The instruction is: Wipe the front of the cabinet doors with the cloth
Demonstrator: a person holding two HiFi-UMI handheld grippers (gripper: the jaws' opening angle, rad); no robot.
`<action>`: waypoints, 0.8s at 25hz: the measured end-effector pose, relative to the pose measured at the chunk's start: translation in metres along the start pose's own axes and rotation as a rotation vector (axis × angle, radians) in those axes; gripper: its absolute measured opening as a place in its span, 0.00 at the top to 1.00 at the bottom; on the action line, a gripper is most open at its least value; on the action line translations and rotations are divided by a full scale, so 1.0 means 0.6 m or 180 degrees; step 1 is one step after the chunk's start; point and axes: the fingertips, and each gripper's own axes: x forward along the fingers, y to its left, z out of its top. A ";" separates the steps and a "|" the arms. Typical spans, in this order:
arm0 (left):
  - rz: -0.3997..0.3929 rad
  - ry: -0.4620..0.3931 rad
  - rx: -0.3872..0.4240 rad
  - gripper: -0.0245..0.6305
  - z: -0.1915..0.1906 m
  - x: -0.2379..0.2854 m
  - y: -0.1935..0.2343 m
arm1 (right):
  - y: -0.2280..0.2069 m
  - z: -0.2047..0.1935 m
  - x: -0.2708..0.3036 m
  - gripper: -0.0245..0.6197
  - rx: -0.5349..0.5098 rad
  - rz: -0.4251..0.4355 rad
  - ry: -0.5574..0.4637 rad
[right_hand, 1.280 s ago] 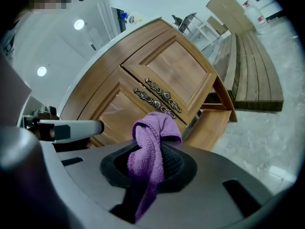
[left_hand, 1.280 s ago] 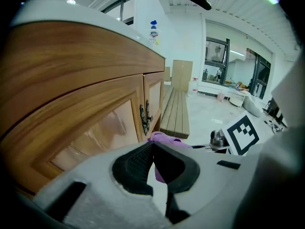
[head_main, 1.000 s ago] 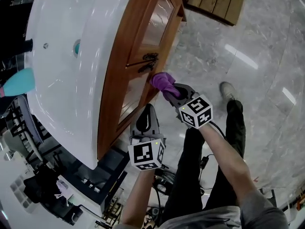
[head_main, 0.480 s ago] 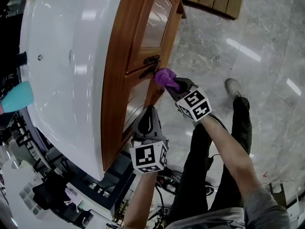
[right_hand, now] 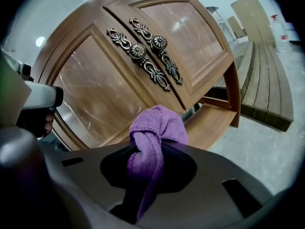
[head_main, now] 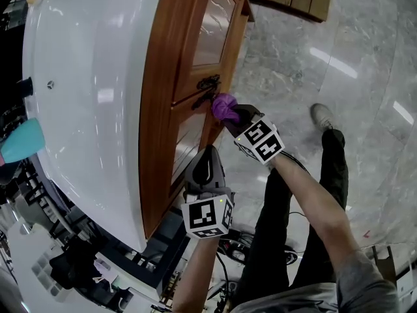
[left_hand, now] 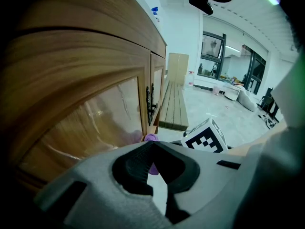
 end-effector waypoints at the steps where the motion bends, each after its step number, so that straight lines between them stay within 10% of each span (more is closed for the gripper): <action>1: 0.0000 0.0000 -0.0005 0.95 0.000 0.000 0.000 | 0.000 0.000 0.001 0.86 -0.0019 -0.0014 0.0016; 20: 0.0083 0.0008 -0.0112 0.95 -0.004 -0.017 -0.001 | 0.038 0.053 -0.017 0.87 -0.0146 0.0065 -0.0102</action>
